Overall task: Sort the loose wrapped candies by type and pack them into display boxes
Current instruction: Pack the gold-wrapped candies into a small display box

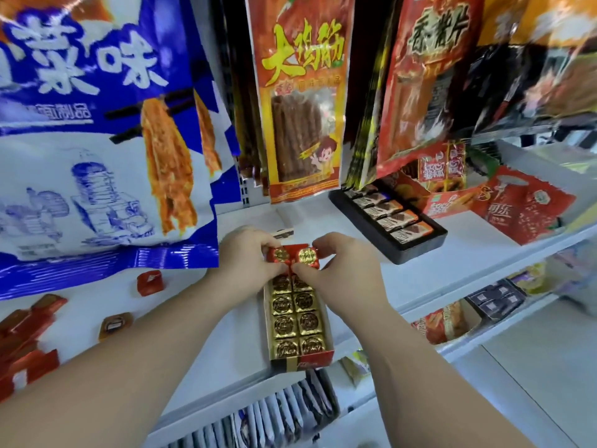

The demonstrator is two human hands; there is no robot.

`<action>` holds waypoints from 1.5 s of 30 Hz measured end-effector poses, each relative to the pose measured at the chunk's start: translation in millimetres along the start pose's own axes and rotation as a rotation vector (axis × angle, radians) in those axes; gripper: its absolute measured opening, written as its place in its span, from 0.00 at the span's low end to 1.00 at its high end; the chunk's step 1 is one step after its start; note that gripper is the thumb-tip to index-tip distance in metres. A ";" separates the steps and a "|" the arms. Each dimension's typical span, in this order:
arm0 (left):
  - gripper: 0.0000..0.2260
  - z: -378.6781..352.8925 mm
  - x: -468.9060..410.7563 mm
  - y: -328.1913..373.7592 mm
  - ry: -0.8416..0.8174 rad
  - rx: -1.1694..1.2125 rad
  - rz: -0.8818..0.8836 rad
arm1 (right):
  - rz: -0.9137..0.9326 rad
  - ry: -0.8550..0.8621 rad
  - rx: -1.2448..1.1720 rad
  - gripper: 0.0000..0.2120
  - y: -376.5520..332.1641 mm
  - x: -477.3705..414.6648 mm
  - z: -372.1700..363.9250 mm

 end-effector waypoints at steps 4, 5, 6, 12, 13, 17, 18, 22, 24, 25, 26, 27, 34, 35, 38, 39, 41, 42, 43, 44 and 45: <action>0.18 1.4 -2.5 2.1 -0.003 -0.058 -0.008 | 0.013 -0.008 0.073 0.19 3.3 -2.6 -4.9; 0.19 2.3 -2.0 1.9 -0.004 -0.055 -0.005 | 0.009 -0.013 0.080 0.20 5.1 -3.0 -6.7; 0.19 3.0 -1.4 1.3 -0.010 -0.042 0.001 | 0.004 -0.020 0.086 0.20 6.7 -3.2 -8.5; 0.21 1.1 7.1 -8.1 -0.056 0.125 0.049 | 0.014 -0.014 0.106 0.21 6.2 -7.4 -15.3; 0.20 1.4 8.9 -10.7 -0.052 0.153 0.052 | 0.012 -0.010 0.108 0.21 6.4 -8.8 -17.0; 0.19 -0.1 16.5 -21.9 -0.068 0.224 0.067 | -0.023 -0.017 0.086 0.20 11.8 -13.0 -25.9; 0.19 -0.5 18.5 -24.2 -0.075 0.232 0.063 | -0.029 -0.021 0.081 0.19 12.8 -13.6 -28.4; 0.19 -3.0 24.7 -30.3 -0.107 0.248 0.035 | -0.049 -0.016 0.079 0.19 16.6 -16.2 -32.7; 0.21 -4.3 26.2 -32.8 -0.112 0.246 0.023 | -0.048 -0.015 0.096 0.19 17.7 -15.4 -30.8; 0.22 -4.7 26.8 -33.9 -0.114 0.242 0.016 | -0.049 -0.024 0.103 0.20 18.2 -14.4 -30.0; 0.22 -4.7 27.7 -34.2 -0.115 0.238 0.008 | -0.049 -0.036 0.106 0.20 18.9 -13.6 -30.0; 0.21 -5.2 28.7 -34.2 -0.117 0.236 0.002 | -0.048 -0.047 0.107 0.20 19.5 -13.0 -29.6; 0.12 9.7 38.5 -59.3 -0.081 0.214 0.040 | 0.009 -0.068 0.202 0.10 14.9 -13.5 -25.7; 0.11 17.7 39.6 -70.5 -0.057 0.185 0.070 | 0.020 -0.054 0.211 0.10 11.1 -13.3 -24.8; 0.09 49.4 40.1 -110.0 0.063 0.025 0.142 | 0.070 0.025 0.211 0.08 -9.5 -12.6 -21.8; 0.09 61.2 38.7 -123.6 0.124 -0.069 0.149 | 0.092 0.039 0.208 0.08 -19.4 -11.7 -22.8; 0.11 77.7 35.6 -145.1 0.192 -0.225 0.161 | 0.148 0.025 0.212 0.08 -42.2 -8.3 -30.3; 0.11 80.2 34.0 -152.8 0.181 -0.264 0.144 | 0.182 -0.002 0.211 0.09 -54.9 -5.4 -36.4; 0.11 80.3 33.2 -157.1 0.153 -0.283 0.111 | 0.215 -0.039 0.201 0.10 -67.5 -2.1 -44.3; 0.11 78.1 32.4 -160.6 0.115 -0.290 0.091 | 0.246 -0.084 0.189 0.11 -79.8 2.1 -53.0; 0.12 76.8 31.7 -162.7 0.084 -0.280 0.087 | 0.276 -0.139 0.186 0.13 -91.1 6.6 -62.8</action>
Point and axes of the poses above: each hand's wrist, its own x-axis away from the middle knuckle, its own z-axis out of the back of the hand, y = z × x, the point moved 8 cm from there along -x, towards the middle knuckle, and after that the axes turned 11 degrees about z, right-handed, at the moved point
